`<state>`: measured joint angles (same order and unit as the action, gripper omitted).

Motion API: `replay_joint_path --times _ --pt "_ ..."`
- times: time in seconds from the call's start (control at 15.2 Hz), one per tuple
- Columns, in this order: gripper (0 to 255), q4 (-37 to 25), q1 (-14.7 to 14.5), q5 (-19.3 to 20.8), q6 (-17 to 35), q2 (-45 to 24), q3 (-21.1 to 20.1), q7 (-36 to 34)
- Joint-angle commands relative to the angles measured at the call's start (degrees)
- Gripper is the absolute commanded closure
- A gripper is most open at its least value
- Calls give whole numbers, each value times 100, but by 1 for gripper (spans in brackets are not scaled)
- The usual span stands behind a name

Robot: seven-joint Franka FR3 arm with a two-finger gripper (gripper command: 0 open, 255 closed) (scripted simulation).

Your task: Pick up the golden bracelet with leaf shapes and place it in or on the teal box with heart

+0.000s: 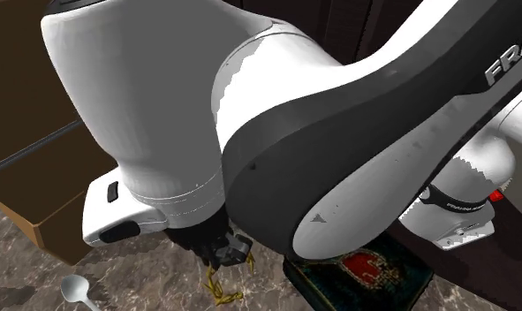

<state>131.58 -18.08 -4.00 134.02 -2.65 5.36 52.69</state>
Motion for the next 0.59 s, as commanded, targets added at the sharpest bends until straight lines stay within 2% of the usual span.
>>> replay_joint_path --times 0.0,0.53 --pt "255 -55 -4 24 -159 103 -1 -28" --pt "255 -316 -2 96 -769 456 2 -98"
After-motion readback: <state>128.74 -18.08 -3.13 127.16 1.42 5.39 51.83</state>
